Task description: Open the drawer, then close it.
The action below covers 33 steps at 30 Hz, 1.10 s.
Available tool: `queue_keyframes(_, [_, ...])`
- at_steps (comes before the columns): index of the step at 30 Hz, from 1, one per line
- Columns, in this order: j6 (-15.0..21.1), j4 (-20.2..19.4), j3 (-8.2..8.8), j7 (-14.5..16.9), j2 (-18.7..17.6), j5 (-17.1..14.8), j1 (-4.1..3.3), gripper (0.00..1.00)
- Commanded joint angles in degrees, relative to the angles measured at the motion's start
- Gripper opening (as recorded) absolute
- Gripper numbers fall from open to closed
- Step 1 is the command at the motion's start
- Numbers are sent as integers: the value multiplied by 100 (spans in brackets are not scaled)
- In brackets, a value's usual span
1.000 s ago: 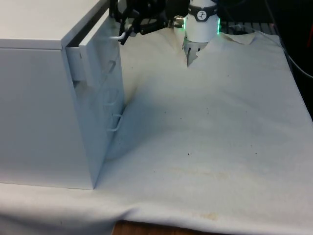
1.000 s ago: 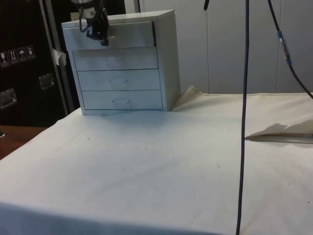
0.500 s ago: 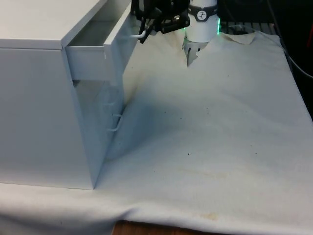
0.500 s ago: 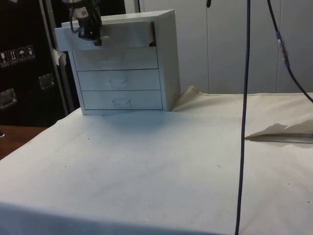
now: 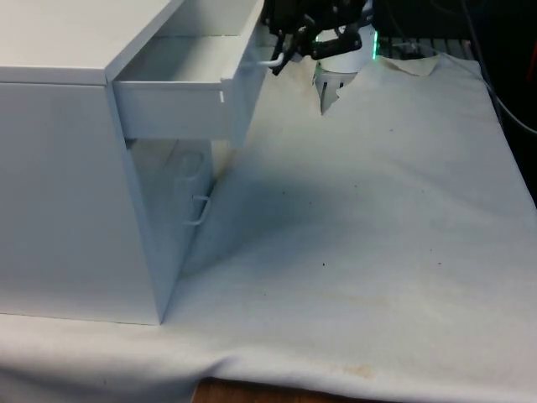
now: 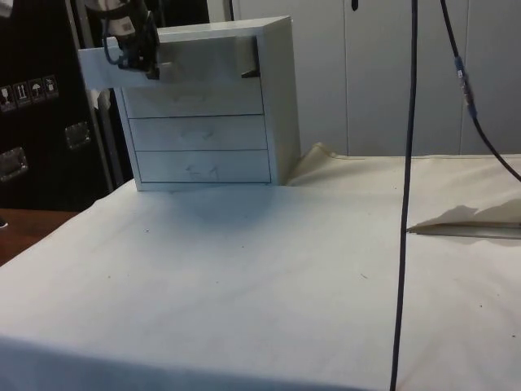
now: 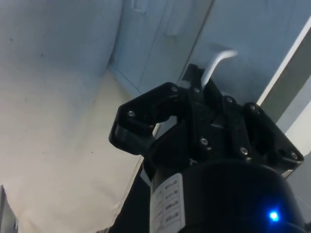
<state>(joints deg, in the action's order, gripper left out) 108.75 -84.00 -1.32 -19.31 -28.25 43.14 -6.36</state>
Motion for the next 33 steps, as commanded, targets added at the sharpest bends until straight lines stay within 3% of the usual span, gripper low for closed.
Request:
queue_keyframes(1, [-92,80,-6,-17,-46,23,-52,0])
queue_keyframes(3, [-138,103,-69,-86,-74,57,-69,0])
queue_keyframes(4, [-52,23,-69,-69,-29,34,-11,0])
queue_keyframes(5, [-166,120,-97,-115,-92,74,-74,0])
queue_keyframes(7, [-218,160,-183,-201,-138,120,-86,0])
queue_keyframes(10, [-252,195,-258,-269,-178,132,-92,0])
queue_keyframes(11, [-201,138,-264,-275,-143,126,-57,0])
queue_keyframes(13, [-258,195,-304,-332,-201,138,-103,0])
queue_keyframes(19, [-201,143,-372,-435,-212,132,-74,0])
queue_keyframes(28, [-223,132,-487,-625,-286,166,-80,0])
queue_keyframes(29, [-218,160,-510,-659,-321,149,-109,0])
queue_keyframes(31, [-218,160,-527,-682,-327,155,-109,4])
queue_keyframes(33, [-212,160,-556,-705,-332,166,-97,15])
